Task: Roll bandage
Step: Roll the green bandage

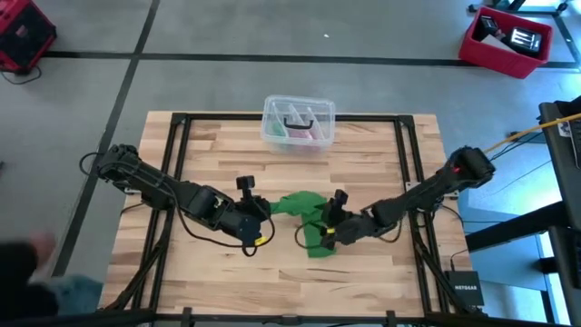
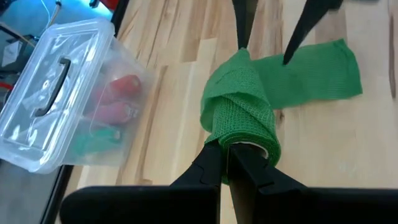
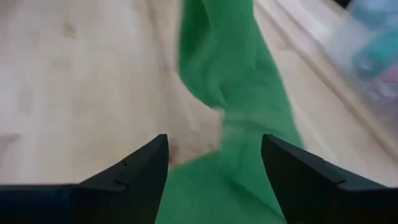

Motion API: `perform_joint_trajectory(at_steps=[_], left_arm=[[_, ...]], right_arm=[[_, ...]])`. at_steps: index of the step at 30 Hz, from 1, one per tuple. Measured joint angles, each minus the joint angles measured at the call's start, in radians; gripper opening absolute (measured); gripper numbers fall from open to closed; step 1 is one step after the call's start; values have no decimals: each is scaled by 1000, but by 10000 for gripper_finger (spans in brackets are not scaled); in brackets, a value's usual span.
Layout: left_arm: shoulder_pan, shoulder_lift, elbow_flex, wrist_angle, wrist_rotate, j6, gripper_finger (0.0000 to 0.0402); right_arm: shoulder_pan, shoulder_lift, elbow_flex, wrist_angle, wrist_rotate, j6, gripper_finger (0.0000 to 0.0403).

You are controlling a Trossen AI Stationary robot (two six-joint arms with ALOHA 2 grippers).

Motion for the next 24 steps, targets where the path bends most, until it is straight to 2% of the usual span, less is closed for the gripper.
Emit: perform_joint_trajectory(at_steps=[5,7,10,14,17,20,24], left_arm=[[0,0,0,4,0,-1,1],[3,0,0,4,-1,-2,1],[3,0,0,4,-1,-3,1],[3,0,0,5,-1,-5,1],[3,0,0,4,-1,-9,1],[-4,0,0,3,-1,-9,1],[-7,0,0,3,-1,-10,1]], right_arm=[[0,131,0,97,130,-37,257],[1,172,1,172,136,-72,257],[7,210,0,187,131,-69,257],[6,252,0,177,340,-43,257],[5,260,0,176,419,-46,256],[8,260,0,173,418,-38,240],[6,260,0,174,303,-21,184]])
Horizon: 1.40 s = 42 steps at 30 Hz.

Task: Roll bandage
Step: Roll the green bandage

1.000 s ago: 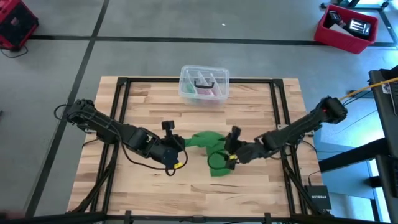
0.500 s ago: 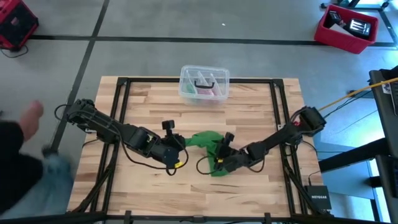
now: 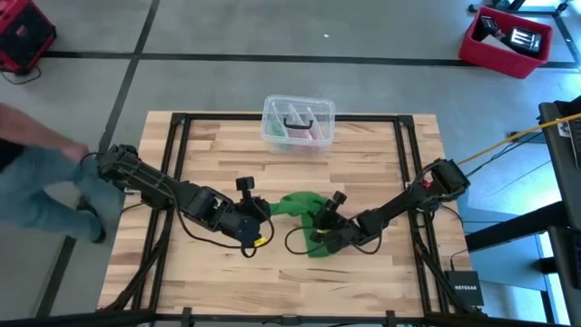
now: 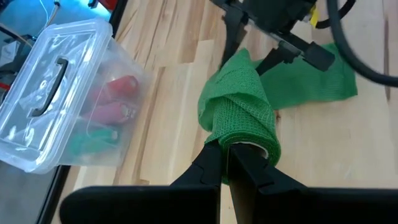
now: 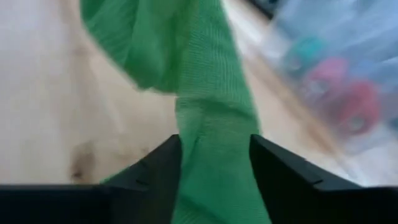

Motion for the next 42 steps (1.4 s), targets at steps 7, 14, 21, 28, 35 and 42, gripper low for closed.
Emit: perform_joint_trajectory(at_steps=[7,14,21,28,35,42], left_arm=[[0,0,0,1,0,2,1],[-6,0,0,0,0,20,1],[-44,-16,0,32,185,83,2],[-105,-106,0,308,408,195,2],[-98,-205,0,563,400,374,2],[-21,-235,0,673,391,427,2]], right_arm=[[-28,0,0,-11,-10,101,96],[-52,-20,0,-48,-68,59,9],[-65,-292,78,-533,-75,1,6],[-165,-579,111,-789,-265,-30,9],[-223,-686,117,-760,-522,-108,70],[-231,-697,309,-1010,-697,-152,196]])
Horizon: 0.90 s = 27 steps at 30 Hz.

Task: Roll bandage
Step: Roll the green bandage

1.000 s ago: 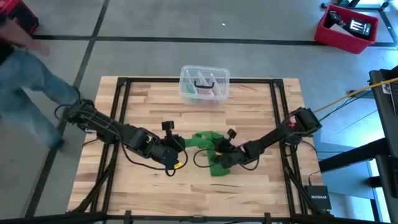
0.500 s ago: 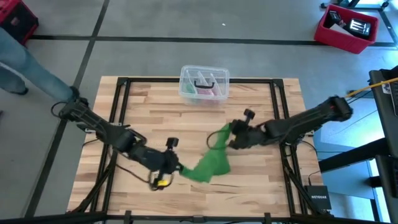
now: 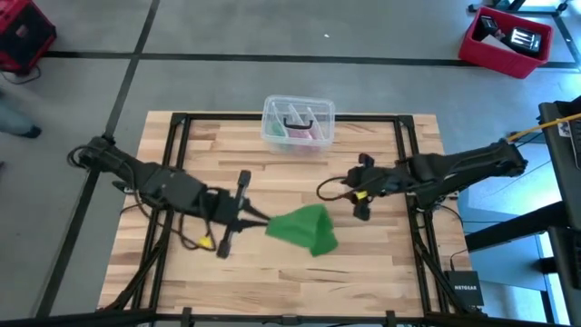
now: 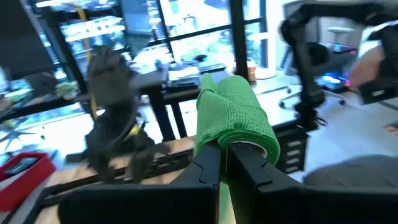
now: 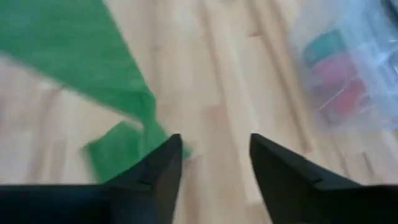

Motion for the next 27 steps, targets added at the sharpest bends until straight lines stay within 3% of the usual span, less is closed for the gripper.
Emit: perform_joint_trajectory(at_steps=[2,5,10,15,21,24,27], left_arm=[[29,5,0,10,-1,-2,2],[68,5,0,10,-2,-13,2],[103,22,0,55,-22,-11,2],[131,29,0,83,-47,-27,2],[129,39,0,67,-101,-34,2],[127,51,0,65,-111,-51,2],[127,69,-1,61,-111,-54,2]], right_arm=[[2,-1,105,-148,-71,21,223],[6,-9,215,-244,-96,71,251],[123,-55,172,-117,27,49,268],[276,-49,-58,255,260,-12,264],[404,1,-325,1002,522,-168,250],[422,27,-362,1203,477,-177,245],[412,46,-361,1211,366,-164,244]])
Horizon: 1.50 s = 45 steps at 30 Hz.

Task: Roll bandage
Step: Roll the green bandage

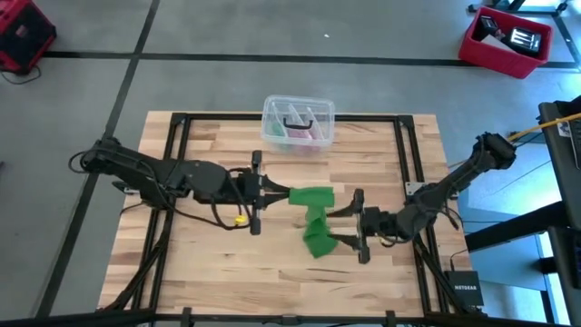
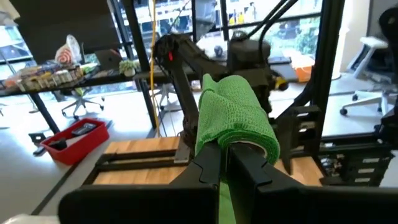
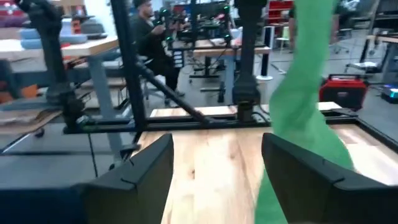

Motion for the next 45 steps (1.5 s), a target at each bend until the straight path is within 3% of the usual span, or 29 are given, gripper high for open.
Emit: perform_joint_trajectory(at_steps=[2,7,14,27,32,35,40,45], left_arm=[[1,3,0,-3,-1,-5,2],[-8,12,0,11,-2,-7,2],[-29,12,0,34,-1,7,2],[-26,12,0,36,0,13,2],[-26,12,0,35,-14,13,2],[-21,12,0,32,-17,13,2],[-11,11,0,32,-17,-13,2],[-2,11,1,31,-18,-34,2]], right_arm=[[-18,12,7,12,20,0,244],[-57,44,5,-18,206,-1,243],[-73,49,5,-56,322,-26,243],[-66,48,8,-68,183,-23,243],[3,24,99,-278,193,27,243],[29,27,136,-299,198,73,243],[19,110,137,-237,306,102,243],[8,227,136,-40,321,77,243]])
